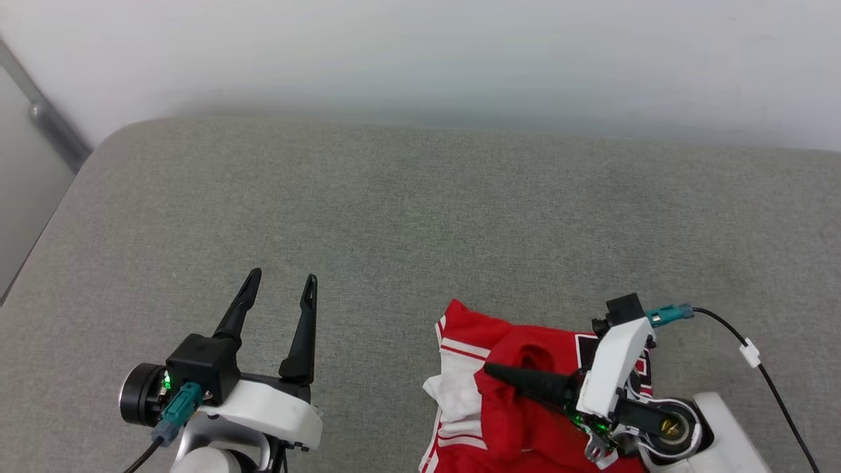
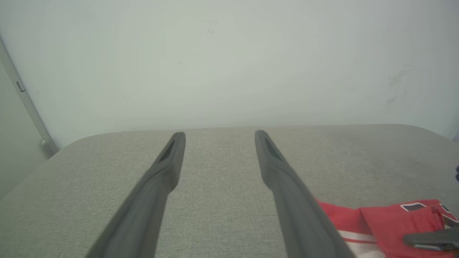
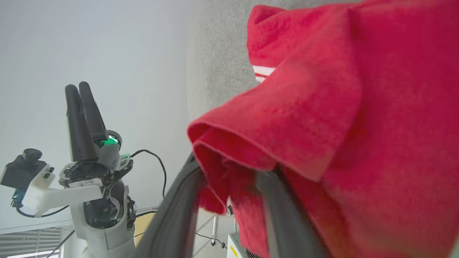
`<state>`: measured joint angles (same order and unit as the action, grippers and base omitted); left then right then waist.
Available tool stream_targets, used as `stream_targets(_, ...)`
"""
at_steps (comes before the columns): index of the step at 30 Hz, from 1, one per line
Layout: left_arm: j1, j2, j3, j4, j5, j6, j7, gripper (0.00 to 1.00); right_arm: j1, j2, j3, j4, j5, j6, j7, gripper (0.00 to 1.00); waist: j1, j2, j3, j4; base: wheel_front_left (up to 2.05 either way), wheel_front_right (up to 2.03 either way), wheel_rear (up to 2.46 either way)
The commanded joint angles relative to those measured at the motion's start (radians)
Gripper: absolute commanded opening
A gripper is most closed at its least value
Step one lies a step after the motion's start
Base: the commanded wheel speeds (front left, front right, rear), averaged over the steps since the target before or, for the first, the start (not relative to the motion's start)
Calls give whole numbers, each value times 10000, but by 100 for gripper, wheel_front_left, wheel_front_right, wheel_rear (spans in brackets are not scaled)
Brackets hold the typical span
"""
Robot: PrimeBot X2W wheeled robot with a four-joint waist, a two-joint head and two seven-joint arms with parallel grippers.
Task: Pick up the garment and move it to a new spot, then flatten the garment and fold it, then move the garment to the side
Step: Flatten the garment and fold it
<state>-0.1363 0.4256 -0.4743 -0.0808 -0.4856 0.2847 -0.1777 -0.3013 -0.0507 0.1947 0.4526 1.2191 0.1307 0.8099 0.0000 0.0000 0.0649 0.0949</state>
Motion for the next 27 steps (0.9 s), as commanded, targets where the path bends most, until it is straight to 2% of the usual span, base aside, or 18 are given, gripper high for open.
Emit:
stream_targets(1,-141,-4,26,11,18,-14,-7,100,-192,5,100,59,-67,1,-183,100,0,0,74,56,0,0,0)
stream_targets(7,-157,7,82,109,-47,32,-91,100,-649,-187,803,-322,-973,0,-795,100,0,0,129,25,0,0,0)
stream_targets(11,-114,15,124,163,-78,88,-111,100,-723,-907,1353,-1160,-2451,0,-1745,100,0,0,35,-110,0,0,0)
stream_targets(14,-40,35,152,168,-85,159,-129,100,-581,-1617,1493,-1556,-4121,0,-2792,100,0,0,-50,-235,0,0,0)
stream_targets(19,102,112,218,172,-86,266,-169,100,29,-2262,453,-1863,-6485,0,-4085,100,0,0,-174,-509,0,0,0)
stream_targets(22,243,171,287,196,-116,356,-190,100,559,-2319,-568,-2289,-7479,-2,-4706,100,0,0,-258,-696,0,0,0)
stream_targets(27,454,253,449,223,-155,520,-285,100,1575,-1890,-2058,-3586,-8643,-2,-6216,100,0,0,-416,-981,0,0,0)
